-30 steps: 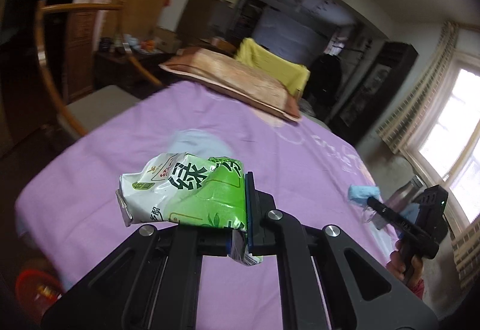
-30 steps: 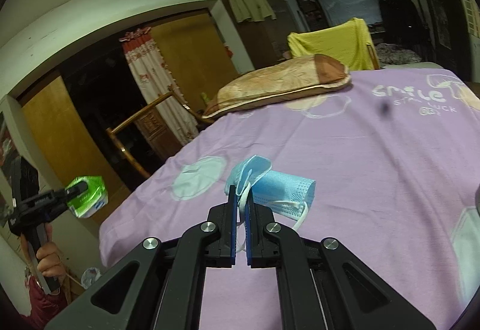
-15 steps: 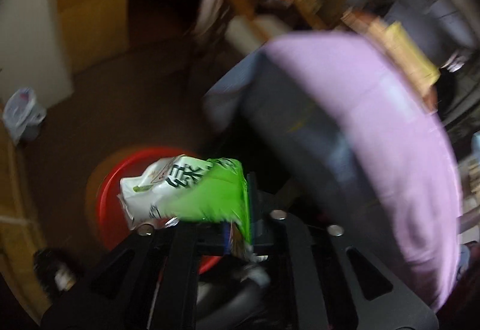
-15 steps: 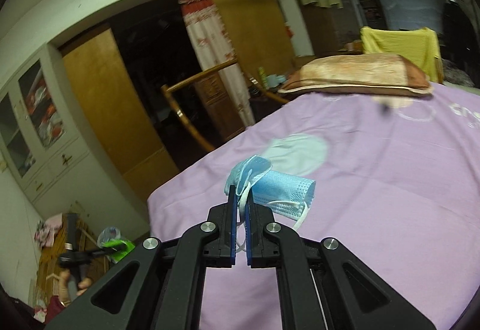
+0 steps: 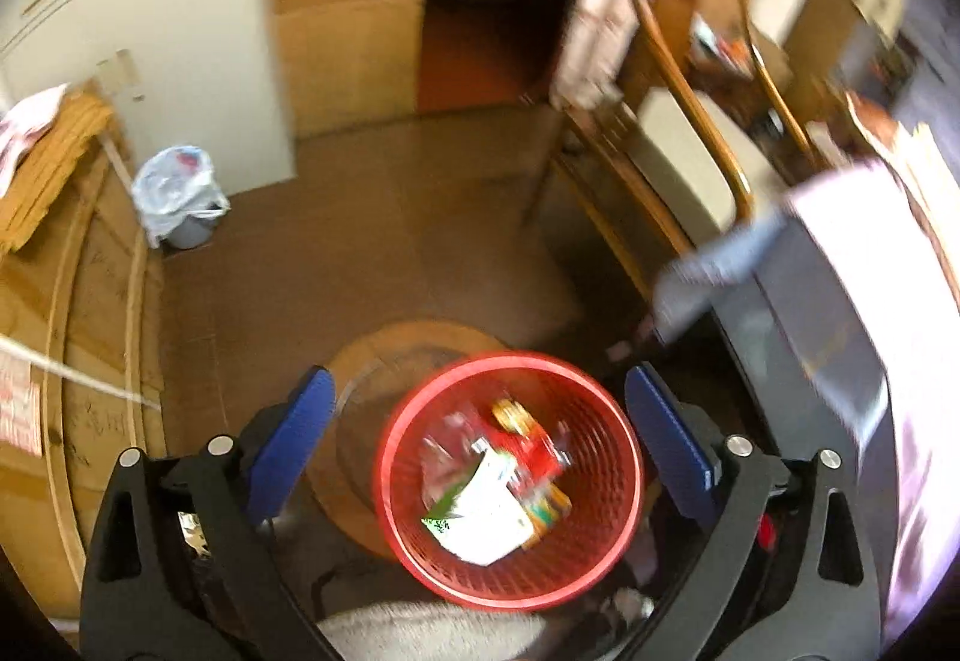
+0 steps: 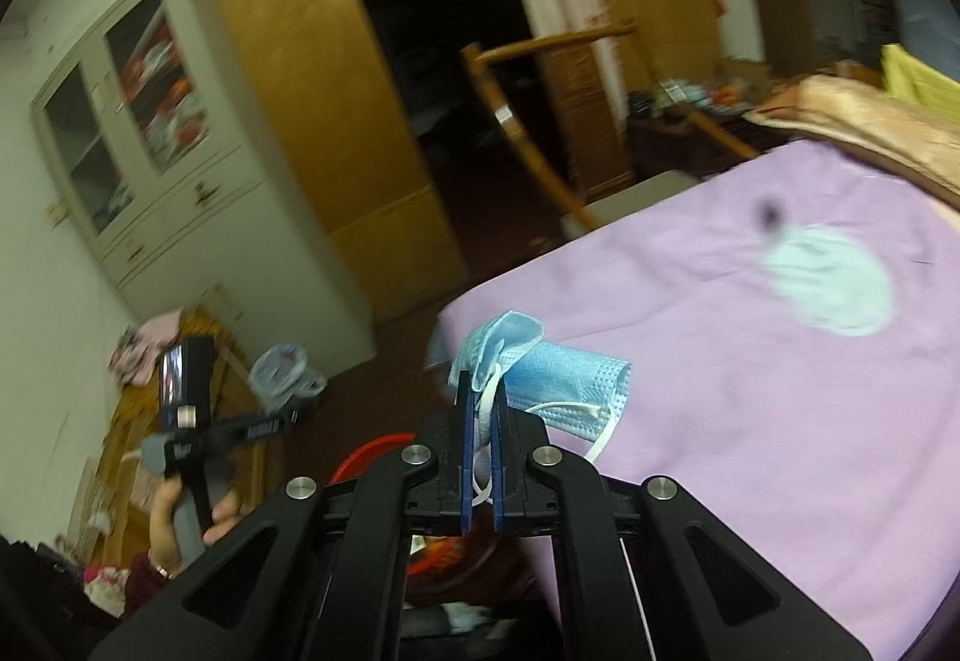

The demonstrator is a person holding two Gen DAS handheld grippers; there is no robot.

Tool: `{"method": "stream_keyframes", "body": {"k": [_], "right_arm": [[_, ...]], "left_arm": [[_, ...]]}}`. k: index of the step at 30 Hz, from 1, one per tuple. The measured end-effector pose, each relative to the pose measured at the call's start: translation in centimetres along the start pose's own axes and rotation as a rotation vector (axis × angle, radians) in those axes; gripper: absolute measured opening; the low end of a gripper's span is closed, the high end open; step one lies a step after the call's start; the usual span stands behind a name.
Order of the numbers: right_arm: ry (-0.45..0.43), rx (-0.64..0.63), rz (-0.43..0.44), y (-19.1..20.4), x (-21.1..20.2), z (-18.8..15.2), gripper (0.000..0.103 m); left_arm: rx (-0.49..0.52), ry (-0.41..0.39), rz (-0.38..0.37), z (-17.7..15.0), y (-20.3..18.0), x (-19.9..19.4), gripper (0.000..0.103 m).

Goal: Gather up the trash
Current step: 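Carry the green carton and blue mask to the red wastebasket and release both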

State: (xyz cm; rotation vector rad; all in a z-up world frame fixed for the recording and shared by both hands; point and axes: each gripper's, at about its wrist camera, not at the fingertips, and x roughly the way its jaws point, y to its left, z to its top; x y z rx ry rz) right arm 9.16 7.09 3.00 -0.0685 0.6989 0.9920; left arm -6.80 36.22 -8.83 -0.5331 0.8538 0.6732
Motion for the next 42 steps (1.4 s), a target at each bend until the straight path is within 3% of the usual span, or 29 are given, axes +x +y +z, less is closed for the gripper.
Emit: {"method": "stream_keyframes", "body": {"k": [8, 17, 23, 27, 33, 38, 42], "right_arm": [[0.205, -0.075, 0.127, 6.7, 8.7, -2.1, 0.005], [0.417, -0.097, 0.162, 9.9, 17.4, -4.4, 0.006], [0.518, -0.115, 0.174, 10.8, 20.3, -5.3, 0.011], [0.532, -0.108, 0.175, 10.9, 21.0, -5.2, 0.029], [0.521, -0.104, 0.168, 10.1, 20.3, -5.4, 0.029], [0.457, -0.123, 0.117, 9.5, 18.5, -5.0, 0.031], [0.388, -0.134, 0.081, 8.9, 16.2, -4.8, 0.041]], "left_arm": [[-0.102, -0.021, -0.001, 1.1, 3.1, 1.3, 0.095], [-0.127, 0.035, 0.033, 0.9, 4.7, 4.3, 0.095], [-0.112, 0.078, 0.042, 0.5, 4.6, 6.0, 0.095], [-0.105, 0.102, 0.042, 0.2, 4.5, 6.8, 0.095], [-0.083, 0.105, 0.045, 0.0, 4.0, 6.8, 0.095], [-0.040, 0.080, 0.048, -0.3, 2.6, 5.9, 0.095], [0.010, 0.035, 0.052, -0.6, 0.6, 4.2, 0.095]]}}
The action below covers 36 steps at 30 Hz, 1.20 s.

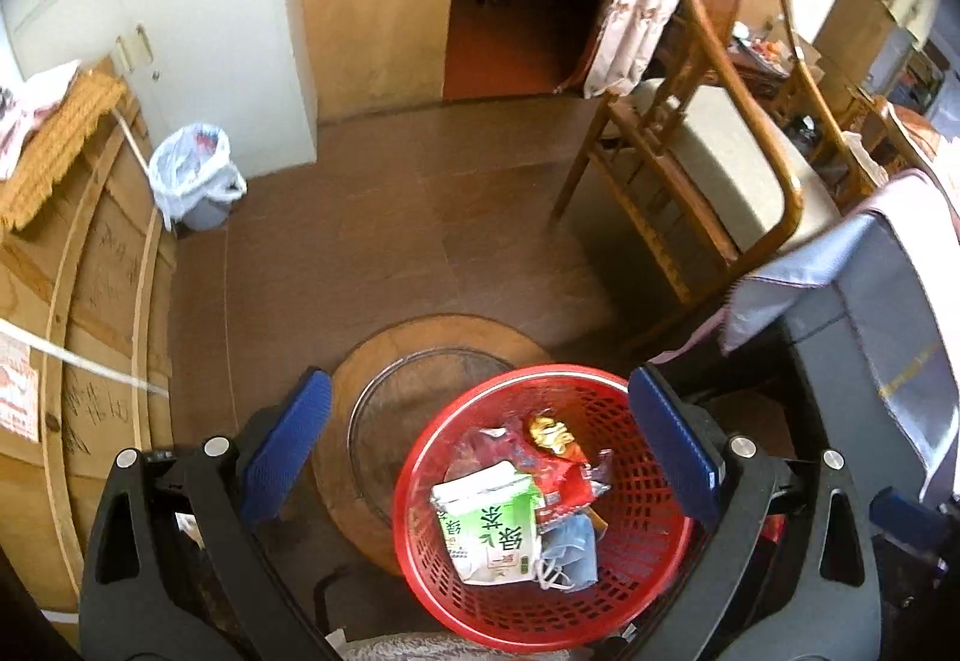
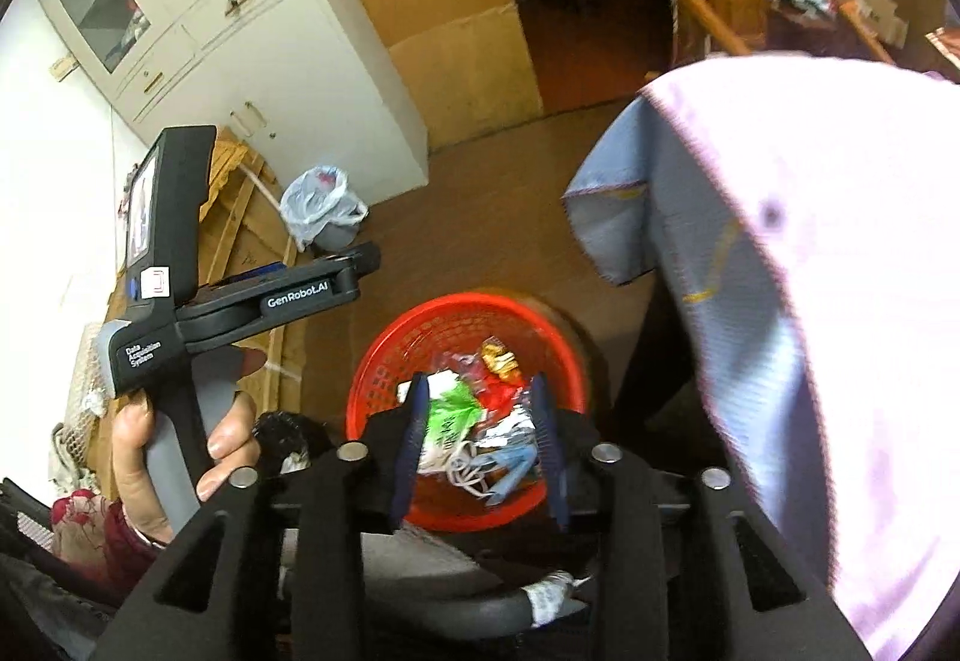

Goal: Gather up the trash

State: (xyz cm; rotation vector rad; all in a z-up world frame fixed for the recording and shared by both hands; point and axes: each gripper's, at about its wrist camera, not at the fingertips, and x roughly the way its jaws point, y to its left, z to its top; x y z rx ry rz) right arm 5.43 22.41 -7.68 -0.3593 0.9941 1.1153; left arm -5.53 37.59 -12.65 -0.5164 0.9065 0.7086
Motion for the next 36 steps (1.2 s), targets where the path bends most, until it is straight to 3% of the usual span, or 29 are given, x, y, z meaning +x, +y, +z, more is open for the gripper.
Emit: {"method": "stream_keyframes", "body": {"k": [2, 6, 11, 16, 19, 26, 36], "right_arm": [[-0.028, -0.002, -0.014, -0.4, -1.1, -0.6, 0.047], [-0.090, -0.020, -0.027, -1.2, -3.8, -2.1, 0.048], [-0.161, -0.013, 0.016, -2.4, -6.9, -3.7, 0.055], [-0.205, -0.043, 0.066, -2.4, -9.2, -5.1, 0.060], [-0.207, -0.066, 0.070, -2.1, -9.6, -5.5, 0.063], [-0.179, -0.038, 0.009, -1.0, -8.5, -5.6, 0.065], [-0.054, 0.004, -0.106, 0.9, -2.2, -4.4, 0.065]], "left_arm": [[0.035, -0.030, 0.014, -0.2, -1.5, -1.4, 0.095], [0.093, -0.083, 0.036, -0.5, -4.0, -4.4, 0.095], [0.144, -0.152, 0.092, -1.6, -6.8, -9.3, 0.096], [0.161, -0.193, 0.206, -4.5, -7.0, -13.5, 0.096], [0.145, -0.191, 0.225, -6.5, -6.2, -14.7, 0.096], [0.165, -0.164, 0.206, -8.3, -5.4, -12.9, 0.096], [0.125, -0.108, 0.136, -7.4, -1.7, -7.5, 0.096]]}}
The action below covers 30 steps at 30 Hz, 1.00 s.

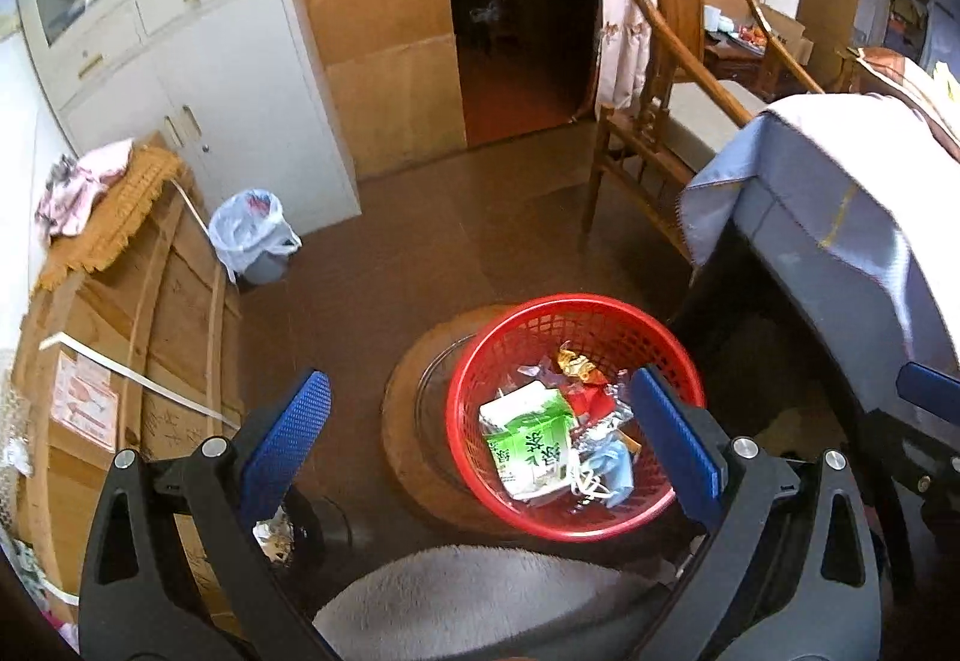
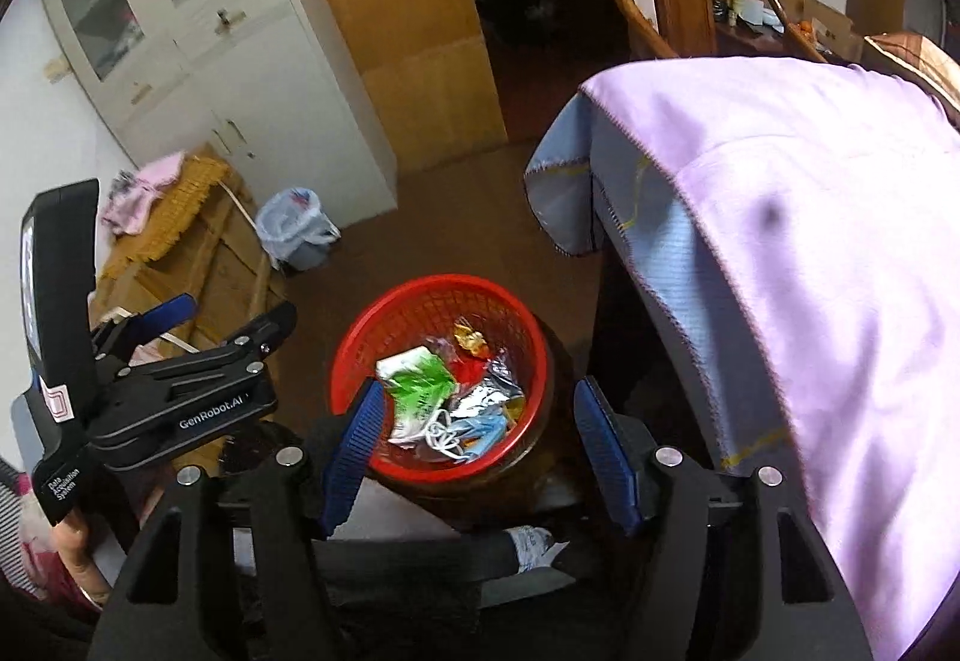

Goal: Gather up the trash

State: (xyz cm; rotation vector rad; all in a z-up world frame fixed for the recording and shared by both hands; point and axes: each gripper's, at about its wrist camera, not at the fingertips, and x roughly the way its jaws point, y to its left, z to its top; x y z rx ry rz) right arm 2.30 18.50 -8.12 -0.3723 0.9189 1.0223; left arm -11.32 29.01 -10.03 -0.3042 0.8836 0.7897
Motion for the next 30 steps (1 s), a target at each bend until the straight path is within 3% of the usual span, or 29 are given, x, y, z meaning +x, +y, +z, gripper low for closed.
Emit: {"method": "stream_keyframes", "body": {"k": [6, 12, 30], "right_arm": [[0.076, -0.009, -0.049, 0.6, 3.4, 0.1, 0.065], [0.138, -0.001, -0.029, 0.8, 5.4, 0.0, 0.065], [0.166, -0.011, -0.031, 0.8, 6.3, 0.0, 0.065]], "left_arm": [[-0.015, 0.055, -0.010, 0.0, 0.8, 3.0, 0.096], [-0.041, 0.067, 0.003, -0.2, 1.3, 3.5, 0.096], [-0.001, 0.089, -0.002, -0.5, 0.2, 4.1, 0.096]]}}
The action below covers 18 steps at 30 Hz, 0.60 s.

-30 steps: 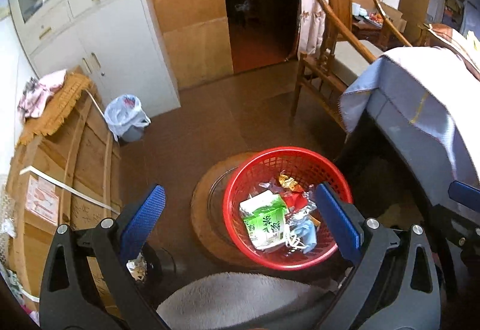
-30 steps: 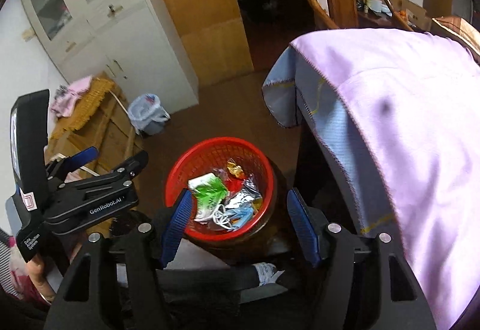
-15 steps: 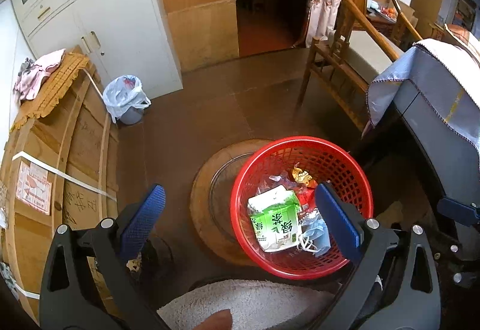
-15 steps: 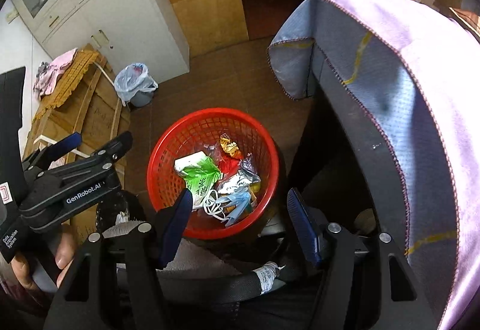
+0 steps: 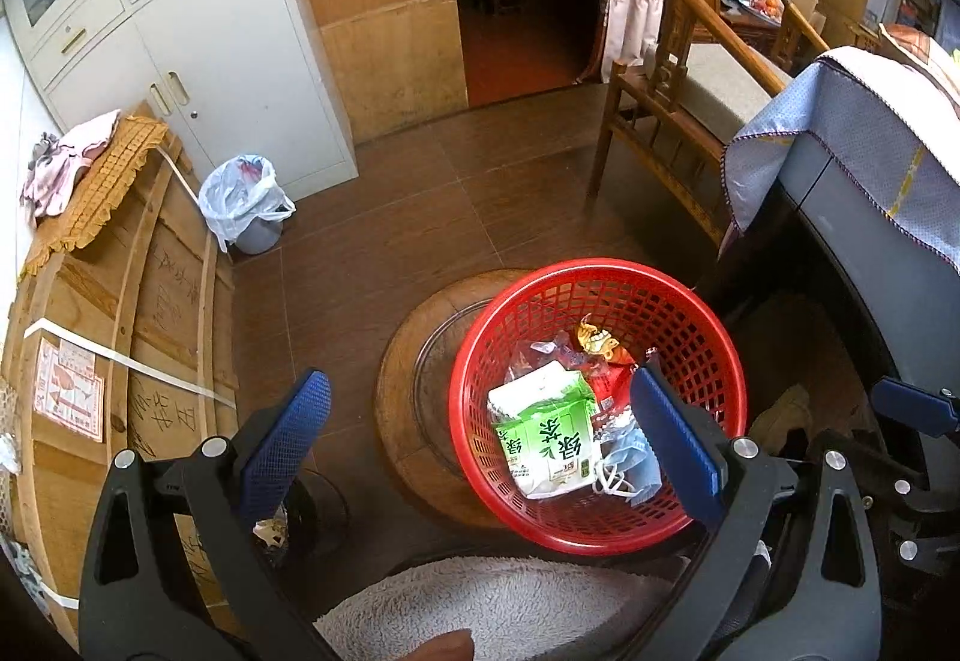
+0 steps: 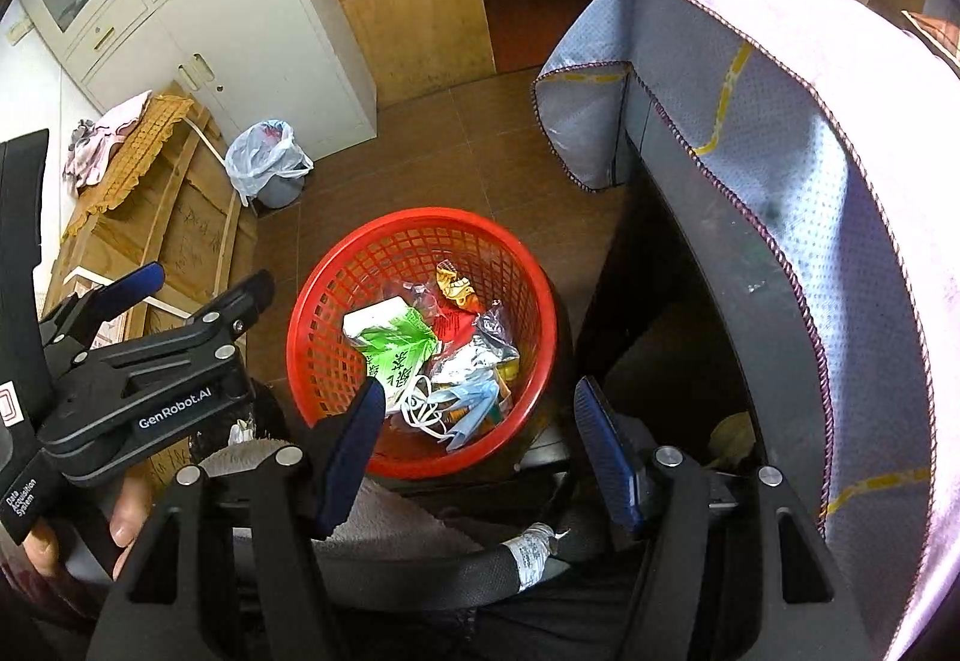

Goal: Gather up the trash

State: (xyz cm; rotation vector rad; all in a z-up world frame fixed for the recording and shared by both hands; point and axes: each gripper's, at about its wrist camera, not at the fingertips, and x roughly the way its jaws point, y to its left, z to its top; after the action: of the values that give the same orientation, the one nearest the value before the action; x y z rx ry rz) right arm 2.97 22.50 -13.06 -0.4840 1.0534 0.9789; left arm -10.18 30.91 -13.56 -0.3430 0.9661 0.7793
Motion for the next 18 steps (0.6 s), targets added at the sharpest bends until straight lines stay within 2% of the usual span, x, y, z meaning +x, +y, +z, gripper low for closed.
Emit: {"method": "stream_keyframes", "body": {"k": [18], "right_arm": [[0.007, -0.001, 0.002, 0.01, 0.23, 0.00, 0.065]], "left_arm": [[0.028, -0.019, 0.023, -0.14, -0.35, -0.08, 0.096]]}}
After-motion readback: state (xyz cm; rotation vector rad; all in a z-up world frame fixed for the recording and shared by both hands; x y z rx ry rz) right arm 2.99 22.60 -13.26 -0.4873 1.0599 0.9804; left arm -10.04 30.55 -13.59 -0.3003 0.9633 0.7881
